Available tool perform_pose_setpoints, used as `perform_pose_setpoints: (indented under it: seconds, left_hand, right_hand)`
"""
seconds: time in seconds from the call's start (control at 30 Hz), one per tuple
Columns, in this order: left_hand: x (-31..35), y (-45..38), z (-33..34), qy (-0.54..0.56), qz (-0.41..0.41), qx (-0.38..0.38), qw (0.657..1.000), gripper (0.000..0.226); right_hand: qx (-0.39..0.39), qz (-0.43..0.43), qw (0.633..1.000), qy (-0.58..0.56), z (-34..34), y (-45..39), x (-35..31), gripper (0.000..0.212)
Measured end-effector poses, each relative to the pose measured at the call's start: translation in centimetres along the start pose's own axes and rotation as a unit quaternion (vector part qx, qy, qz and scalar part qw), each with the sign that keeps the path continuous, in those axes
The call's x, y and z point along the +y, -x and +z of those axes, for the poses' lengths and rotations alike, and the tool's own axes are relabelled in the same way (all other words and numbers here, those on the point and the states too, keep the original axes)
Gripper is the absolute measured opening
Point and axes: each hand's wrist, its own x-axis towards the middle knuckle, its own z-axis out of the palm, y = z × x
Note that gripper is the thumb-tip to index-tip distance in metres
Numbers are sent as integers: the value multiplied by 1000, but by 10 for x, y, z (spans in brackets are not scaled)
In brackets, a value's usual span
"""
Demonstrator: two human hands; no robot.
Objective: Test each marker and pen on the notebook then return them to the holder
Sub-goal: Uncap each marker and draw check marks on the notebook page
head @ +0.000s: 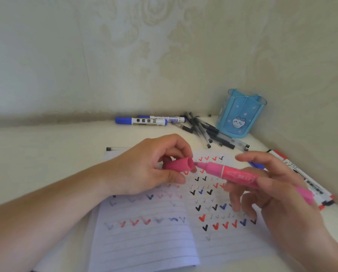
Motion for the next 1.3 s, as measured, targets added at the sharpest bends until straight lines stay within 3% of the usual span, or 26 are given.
perform_pose_setpoints:
  seconds: [0.1,0.23,0.33,0.63,0.97,1.3]
  left_hand:
    - [2,0,1,14,3,18,1000,31]
    - [3,1,2,-4,35,26,999,21]
    - [4,2,2,-3,50,26,998,24]
    - [11,8,14,-59,76,19,995,18]
    - [18,14,18,-50,94,35,994,11]
    - [22,17,23,-15,84,10,996,10]
  right_hand:
    - [3,8,1000,-2,2,0,-2,19]
    - [15,24,999,-20,2,-1,-5,45]
    - [19,27,999,-26,2,-1,-5,48]
    - [-16,28,999,38,16,3,-4,43]
    - [-33,28,999,22,21,5,-2,40]
    - [-58,-24,991,122,20,14,-6,29]
